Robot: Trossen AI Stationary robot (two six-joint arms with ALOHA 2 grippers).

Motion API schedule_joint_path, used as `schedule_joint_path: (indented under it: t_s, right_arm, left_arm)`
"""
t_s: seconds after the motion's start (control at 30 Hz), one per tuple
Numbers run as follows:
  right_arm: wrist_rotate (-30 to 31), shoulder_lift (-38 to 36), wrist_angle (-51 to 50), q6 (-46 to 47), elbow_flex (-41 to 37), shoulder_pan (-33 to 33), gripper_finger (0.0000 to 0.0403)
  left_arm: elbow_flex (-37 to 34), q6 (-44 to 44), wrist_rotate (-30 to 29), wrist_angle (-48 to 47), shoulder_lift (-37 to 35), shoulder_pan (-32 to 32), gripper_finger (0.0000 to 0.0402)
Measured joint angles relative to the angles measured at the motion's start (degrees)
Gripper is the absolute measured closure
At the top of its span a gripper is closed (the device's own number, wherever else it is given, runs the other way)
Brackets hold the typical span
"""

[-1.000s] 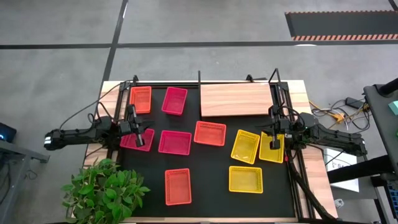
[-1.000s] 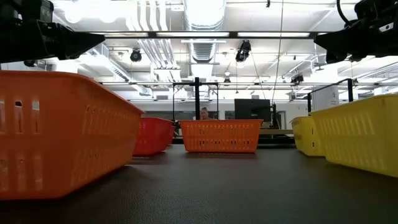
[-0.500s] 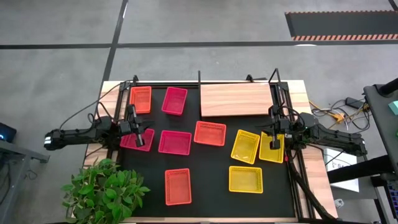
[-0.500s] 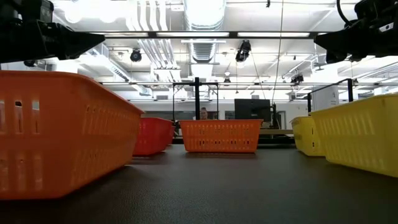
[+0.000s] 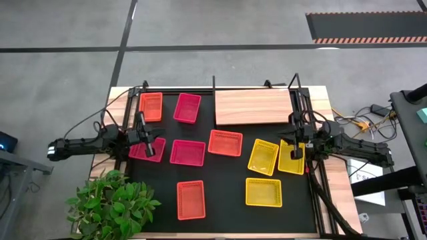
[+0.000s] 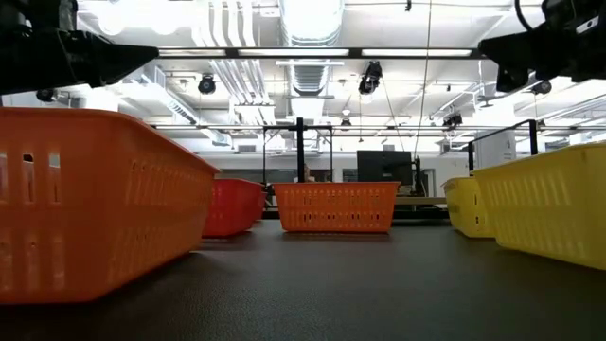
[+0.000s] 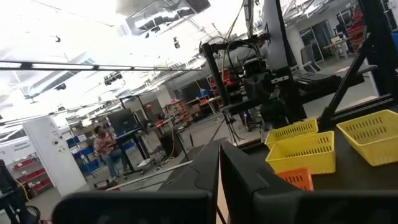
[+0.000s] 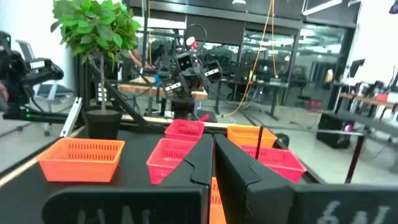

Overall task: Stack baskets on shelf by color
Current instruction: Put the middle orange bin on the shelf

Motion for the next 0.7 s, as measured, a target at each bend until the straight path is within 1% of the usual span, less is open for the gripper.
schedule_joint_path:
  t_s: [0.07, 0.13, 0.17, 0.27, 0.37, 0.43, 0.6, 0.7]
  right_arm:
    - [0.0, 0.01, 1.47, -0.67, 0.0, 0.0, 0.0394]
    - [-0.04, 0.01, 3.14, 0.25, 0.0, 0.0, 0.0394]
    - [-0.02, 0.01, 3.8, 0.83, 0.0, 0.0, 0.0394]
    - [-0.02, -0.01, 3.83, 1.72, 0.0, 0.0, 0.0394]
    - [-0.02, 0.03, 3.82, 1.47, 0.0, 0.0, 0.0394]
    - [-0.02, 0.01, 3.75, 0.98, 0.0, 0.0, 0.0394]
    - [0.11, 0.01, 4.09, 0.97, 0.0, 0.0, 0.0394]
    - [2.52, 0.97, 7.88, 2.16, 0.0, 0.0, 0.0394]
  left_arm:
    - [0.0, -0.41, 0.55, 0.37, 0.0, -0.02, 0.0402]
    - [0.0, -5.53, 3.6, 0.39, 0.0, -0.07, 0.0402]
    - [-0.02, -7.15, 4.16, 0.85, 0.03, -0.12, 0.0402]
    - [-0.02, -12.39, 3.19, 6.2, 0.0, 0.0, 0.0402]
    - [-0.02, -22.23, 3.26, 10.15, 0.02, 0.0, 0.0402]
    - [-0.02, -26.93, 3.24, 12.47, 0.01, 0.0, 0.0402]
    - [-0.02, -28.4, 3.23, 14.52, 0.0, 0.0, 0.0402]
    - [-0.02, -28.7, 2.91, 15.0, 0.02, 0.0, 0.0402]
